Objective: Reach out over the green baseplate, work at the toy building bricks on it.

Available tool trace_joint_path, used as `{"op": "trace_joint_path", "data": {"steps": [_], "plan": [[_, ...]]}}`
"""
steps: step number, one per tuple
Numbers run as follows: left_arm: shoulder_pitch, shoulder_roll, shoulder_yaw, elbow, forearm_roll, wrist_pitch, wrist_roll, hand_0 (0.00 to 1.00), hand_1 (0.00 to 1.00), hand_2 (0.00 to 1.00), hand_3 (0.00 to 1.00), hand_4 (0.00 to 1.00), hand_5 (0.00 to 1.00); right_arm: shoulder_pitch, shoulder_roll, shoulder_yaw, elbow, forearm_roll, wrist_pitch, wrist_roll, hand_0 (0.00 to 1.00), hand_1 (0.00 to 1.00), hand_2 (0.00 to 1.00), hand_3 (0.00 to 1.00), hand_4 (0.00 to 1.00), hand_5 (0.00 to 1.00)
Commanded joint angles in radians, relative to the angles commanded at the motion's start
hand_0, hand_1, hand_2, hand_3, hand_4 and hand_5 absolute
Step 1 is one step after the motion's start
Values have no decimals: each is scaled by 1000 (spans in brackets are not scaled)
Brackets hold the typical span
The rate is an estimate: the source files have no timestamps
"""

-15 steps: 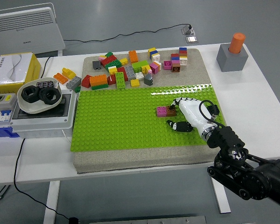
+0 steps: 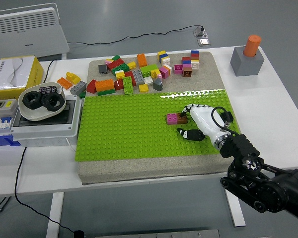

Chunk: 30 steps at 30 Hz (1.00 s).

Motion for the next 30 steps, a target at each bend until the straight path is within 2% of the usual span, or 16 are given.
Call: {"op": "trace_joint_path", "data": {"steps": [14,18,25,29,30], "plan": [[1,1,0,0,0,2,-1,747,674,606,748,805,788,-9,-12,25,51,17,-6,8,769,808,834,641,720,390],[0,1,3,0,5,2,0,747,672,604,746,805,791,-40,-35,50,115,44,-7,13,769,808,833,644,721,395],[0,-1,16,0,0,6,-2,746,672,603,744,801,807,-166,-101,120,265,130,-30,61,761,791,816,647,718,399],[-10,1,13,0,33,2,0,746,672,603,744,801,807,-230,-117,154,323,156,-42,78,761,791,816,647,718,399],[-14,2,10,0,48,-2,3,746,668,596,723,740,998,-239,-120,160,328,159,-44,82,741,769,782,650,714,411]]}}
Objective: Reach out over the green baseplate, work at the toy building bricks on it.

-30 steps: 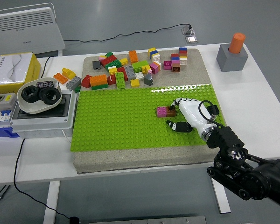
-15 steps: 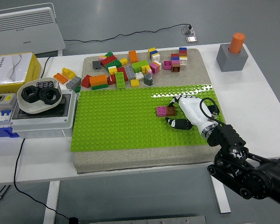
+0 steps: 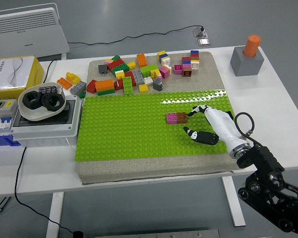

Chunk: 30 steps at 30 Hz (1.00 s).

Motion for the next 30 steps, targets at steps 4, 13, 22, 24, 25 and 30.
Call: {"op": "trace_joint_path", "data": {"steps": [4,13,22,24,25,30], "plan": [[-8,5,-2,0,21,-7,3,746,668,596,723,740,998,-13,-6,7,7,3,-5,9,741,769,782,650,714,411],[-20,17,9,0,46,-24,11,746,665,596,732,765,998,-16,0,16,9,-3,-8,18,733,747,773,656,710,419],[-23,26,14,0,52,-33,12,747,664,595,732,778,998,-29,10,32,12,-22,1,13,732,751,770,657,706,406],[-24,29,17,0,53,-36,13,747,663,593,727,783,998,-32,11,38,15,-29,4,12,718,685,755,657,688,317],[-23,30,19,0,53,-37,14,747,663,593,727,783,998,-34,11,41,16,-33,7,10,718,685,755,657,688,317],[-17,33,26,0,49,-41,18,747,662,585,724,783,998,-42,11,68,31,-55,9,9,646,414,494,650,712,244]]}}
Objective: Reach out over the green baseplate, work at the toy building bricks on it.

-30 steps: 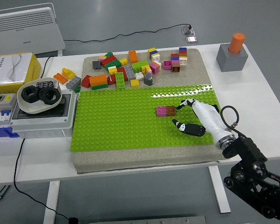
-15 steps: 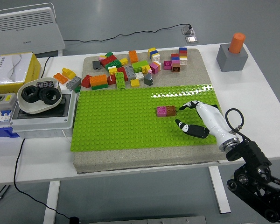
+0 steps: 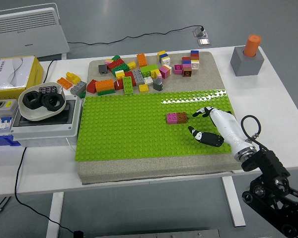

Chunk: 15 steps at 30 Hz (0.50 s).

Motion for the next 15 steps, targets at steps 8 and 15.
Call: {"op": "trace_joint_path", "data": {"steps": [8,15], "plan": [[3,-3,-8,0,11,-1,5,747,659,575,722,782,998,-6,0,43,18,14,-14,33,622,361,337,617,828,190],[3,-7,-7,0,13,-1,5,746,659,574,721,782,998,-2,-3,53,32,23,-18,42,615,324,306,494,845,194]]}}
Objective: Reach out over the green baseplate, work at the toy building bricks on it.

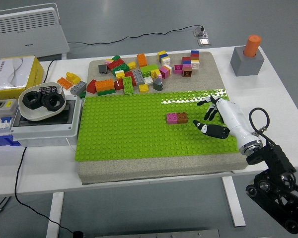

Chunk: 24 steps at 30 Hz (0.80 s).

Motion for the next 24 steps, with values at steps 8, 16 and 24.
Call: {"op": "trace_joint_path", "data": {"steps": [8,16,24], "plan": [[-1,-9,6,0,0,-2,0,747,659,582,722,783,998,-1,0,26,1,-39,-13,-20,600,349,356,434,848,209],[-4,-9,8,0,2,-7,2,746,657,584,721,790,998,1,-12,-6,-18,90,-36,44,615,623,782,667,759,272],[-7,-9,11,0,2,-12,6,746,657,587,721,790,964,9,-10,-61,-8,246,-41,114,562,509,661,648,700,286]]}}
